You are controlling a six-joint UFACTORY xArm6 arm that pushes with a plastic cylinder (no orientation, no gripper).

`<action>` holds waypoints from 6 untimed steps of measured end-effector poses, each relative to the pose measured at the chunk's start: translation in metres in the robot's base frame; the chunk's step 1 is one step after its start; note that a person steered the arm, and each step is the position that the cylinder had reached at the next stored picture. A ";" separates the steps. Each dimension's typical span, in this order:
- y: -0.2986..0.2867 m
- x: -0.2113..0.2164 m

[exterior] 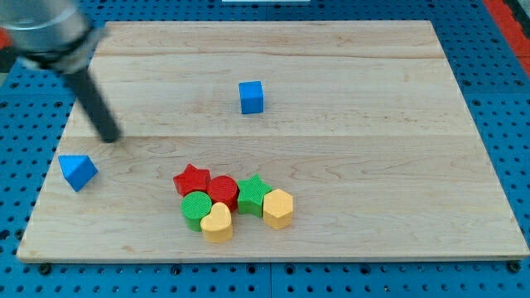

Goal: Push yellow heart along with green circle a bit left

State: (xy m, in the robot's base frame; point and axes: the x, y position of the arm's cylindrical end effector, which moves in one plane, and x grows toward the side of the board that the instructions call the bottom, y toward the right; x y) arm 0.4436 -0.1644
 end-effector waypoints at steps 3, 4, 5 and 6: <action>0.259 0.070; 0.249 0.140; 0.187 0.149; 0.105 0.138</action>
